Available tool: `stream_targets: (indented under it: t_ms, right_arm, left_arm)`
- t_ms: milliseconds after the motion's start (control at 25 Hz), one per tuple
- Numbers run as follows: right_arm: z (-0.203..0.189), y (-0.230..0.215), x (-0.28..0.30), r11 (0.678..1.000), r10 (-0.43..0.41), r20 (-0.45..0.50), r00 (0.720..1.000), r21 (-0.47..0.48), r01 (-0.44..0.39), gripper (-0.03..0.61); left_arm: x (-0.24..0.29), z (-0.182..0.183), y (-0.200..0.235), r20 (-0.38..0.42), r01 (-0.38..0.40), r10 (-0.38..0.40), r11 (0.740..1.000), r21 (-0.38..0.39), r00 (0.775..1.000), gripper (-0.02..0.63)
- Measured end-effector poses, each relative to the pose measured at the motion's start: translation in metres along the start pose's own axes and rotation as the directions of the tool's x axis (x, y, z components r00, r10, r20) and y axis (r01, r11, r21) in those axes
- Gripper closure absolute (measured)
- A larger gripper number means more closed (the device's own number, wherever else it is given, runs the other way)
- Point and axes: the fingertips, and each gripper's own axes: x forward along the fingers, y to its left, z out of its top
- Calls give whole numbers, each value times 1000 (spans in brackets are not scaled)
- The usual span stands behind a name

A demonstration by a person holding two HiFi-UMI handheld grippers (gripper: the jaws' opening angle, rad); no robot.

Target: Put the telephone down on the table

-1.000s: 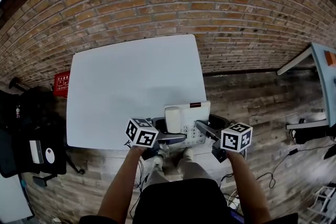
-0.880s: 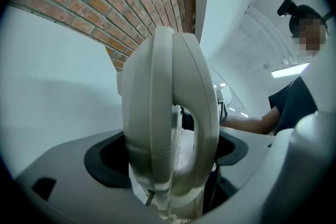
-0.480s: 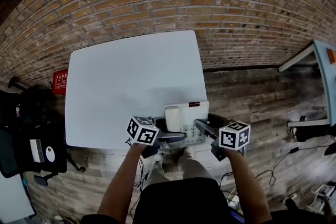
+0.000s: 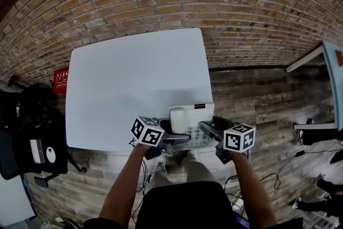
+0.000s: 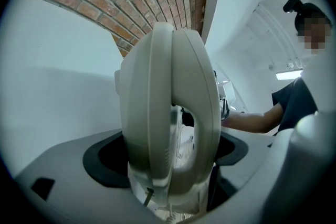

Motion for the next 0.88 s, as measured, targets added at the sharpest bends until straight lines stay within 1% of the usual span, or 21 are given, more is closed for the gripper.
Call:
stream_targets:
  t_ms: [240, 440, 880]
  right_arm:
    - [-3, -5, 4, 1000, -9, -8, 1000, 18, 10, 342]
    - [-2, -7, 5, 1000, -10, -14, 1000, 19, 11, 345]
    - [-2, -12, 12, 999, -25, -25, 999, 21, 25, 351]
  left_arm:
    - [2, -1, 6, -12, -2, 2, 1000, -18, 1000, 166]
    - [4, 0, 7, -29, -6, 5, 1000, -16, 1000, 166]
    - [7, -4, 17, -38, -19, 16, 996, -87, 999, 152]
